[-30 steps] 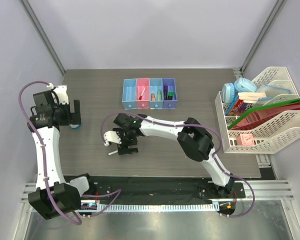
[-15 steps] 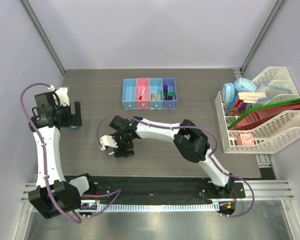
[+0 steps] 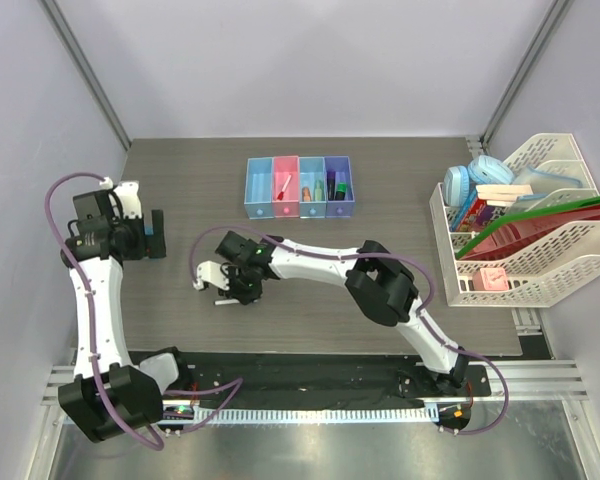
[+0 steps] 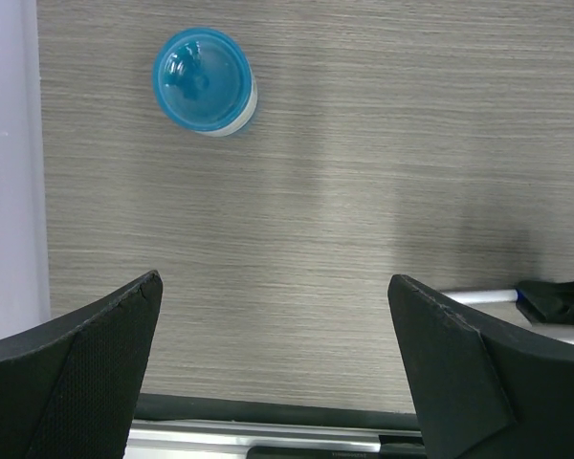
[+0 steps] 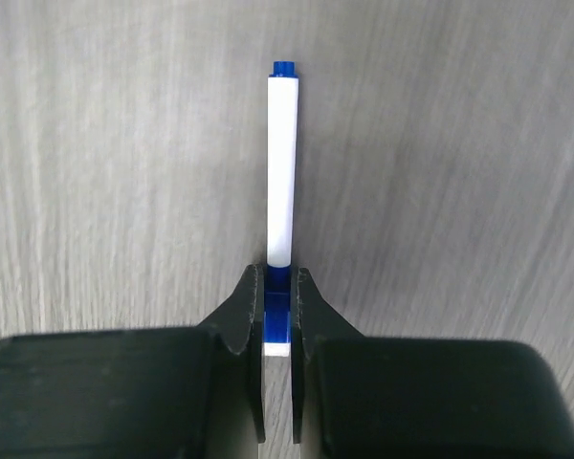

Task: Sort the stationery into containers
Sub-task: Pick up the pen from the center of the board, then place the pen in the storage box, then pick up the stationery from the center of the board.

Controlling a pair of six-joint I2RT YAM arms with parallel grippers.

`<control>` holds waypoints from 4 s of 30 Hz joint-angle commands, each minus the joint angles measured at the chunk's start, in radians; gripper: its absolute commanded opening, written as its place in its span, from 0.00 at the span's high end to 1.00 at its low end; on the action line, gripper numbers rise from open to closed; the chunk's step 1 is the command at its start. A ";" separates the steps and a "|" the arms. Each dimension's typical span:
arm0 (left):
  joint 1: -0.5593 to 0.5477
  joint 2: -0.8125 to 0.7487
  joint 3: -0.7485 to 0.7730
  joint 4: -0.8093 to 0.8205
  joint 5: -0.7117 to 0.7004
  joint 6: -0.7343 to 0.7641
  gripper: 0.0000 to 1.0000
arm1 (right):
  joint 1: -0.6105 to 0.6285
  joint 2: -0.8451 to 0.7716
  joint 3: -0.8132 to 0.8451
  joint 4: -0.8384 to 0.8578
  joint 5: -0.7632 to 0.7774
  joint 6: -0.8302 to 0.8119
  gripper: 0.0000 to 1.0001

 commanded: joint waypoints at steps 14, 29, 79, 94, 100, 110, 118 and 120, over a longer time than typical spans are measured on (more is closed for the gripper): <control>0.007 0.206 0.043 0.112 0.004 -0.105 0.00 | -0.454 -0.132 0.240 0.232 -0.160 0.703 0.99; 0.007 0.433 0.221 0.118 -0.118 -0.027 0.00 | -0.635 -0.028 0.119 0.841 -0.587 1.222 0.99; 0.010 0.723 0.295 0.107 -0.065 0.206 0.00 | -0.624 0.074 0.156 0.526 -0.104 0.861 0.49; 0.015 0.803 0.368 0.081 0.006 0.252 0.00 | -0.623 -0.144 0.113 0.390 -0.015 0.668 0.46; 0.021 0.818 0.367 0.061 0.040 0.265 0.10 | -0.623 -0.231 0.101 0.339 0.017 0.633 0.45; 0.043 0.837 0.384 -0.022 0.070 0.285 0.29 | -0.624 -0.327 0.064 0.281 0.051 0.581 0.44; 0.043 0.766 0.417 -0.103 0.124 0.297 0.17 | -0.623 -0.370 0.039 0.267 0.066 0.567 0.43; 0.044 0.749 0.414 -0.114 0.130 0.300 0.17 | -0.623 -0.377 0.036 0.267 0.066 0.567 0.43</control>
